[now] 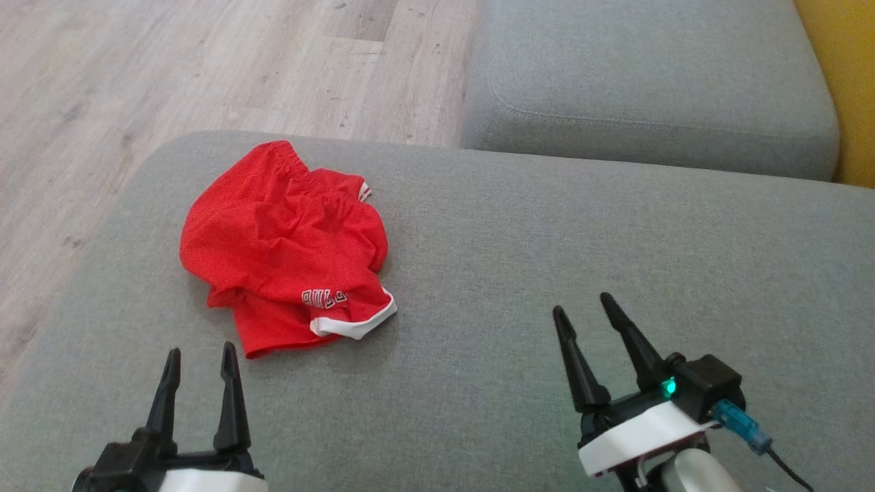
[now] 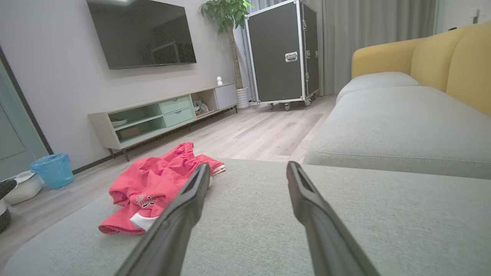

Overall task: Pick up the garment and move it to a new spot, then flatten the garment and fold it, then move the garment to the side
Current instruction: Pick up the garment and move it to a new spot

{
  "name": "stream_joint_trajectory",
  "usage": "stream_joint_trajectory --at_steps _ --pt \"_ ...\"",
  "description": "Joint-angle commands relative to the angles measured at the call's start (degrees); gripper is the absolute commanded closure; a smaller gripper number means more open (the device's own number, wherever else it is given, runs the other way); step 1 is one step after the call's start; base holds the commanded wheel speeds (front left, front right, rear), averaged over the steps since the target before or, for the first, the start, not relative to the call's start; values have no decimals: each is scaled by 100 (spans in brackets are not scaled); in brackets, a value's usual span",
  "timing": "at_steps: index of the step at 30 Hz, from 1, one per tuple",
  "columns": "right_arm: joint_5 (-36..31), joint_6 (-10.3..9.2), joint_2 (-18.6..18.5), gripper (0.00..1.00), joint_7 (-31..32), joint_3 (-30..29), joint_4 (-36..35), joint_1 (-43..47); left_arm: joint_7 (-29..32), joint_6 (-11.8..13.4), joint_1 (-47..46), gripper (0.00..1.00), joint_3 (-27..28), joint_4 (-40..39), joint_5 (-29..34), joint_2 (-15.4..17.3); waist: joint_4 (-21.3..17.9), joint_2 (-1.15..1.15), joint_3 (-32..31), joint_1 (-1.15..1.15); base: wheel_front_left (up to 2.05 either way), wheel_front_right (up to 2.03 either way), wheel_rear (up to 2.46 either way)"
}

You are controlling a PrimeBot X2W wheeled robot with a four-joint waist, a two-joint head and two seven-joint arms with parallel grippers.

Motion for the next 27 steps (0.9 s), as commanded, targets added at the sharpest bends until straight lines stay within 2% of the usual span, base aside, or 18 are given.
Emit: stream_joint_trajectory --at_steps 1,11,18,22,25,27 --pt "61 -4 -30 0 -63 171 -168 -101 -55 -23 -137 0 220 -181 19 -10 36 0 -16 0 0 0 0" --pt "135 -4 -30 0 -63 377 -178 -85 -55 -39 -157 0 385 -167 -30 -11 129 0 -44 0 0 0 0" --pt "114 -4 -30 0 -63 432 -198 -142 -55 -54 -261 0 511 -175 15 8 55 0 85 0 0 0 0" --pt "17 -4 -30 0 -63 310 -269 -284 -55 -73 -697 0 449 -118 115 254 -35 0 414 0 0 0 0" --pt "-78 -4 -30 0 -63 174 -336 -397 15 -85 -1286 0 231 176 147 627 -94 0 734 0 0 0 0" --pt "-128 -4 -30 0 -63 82 -374 -467 301 -88 -1778 0 -60 422 102 959 -139 0 939 0 0 0 0"
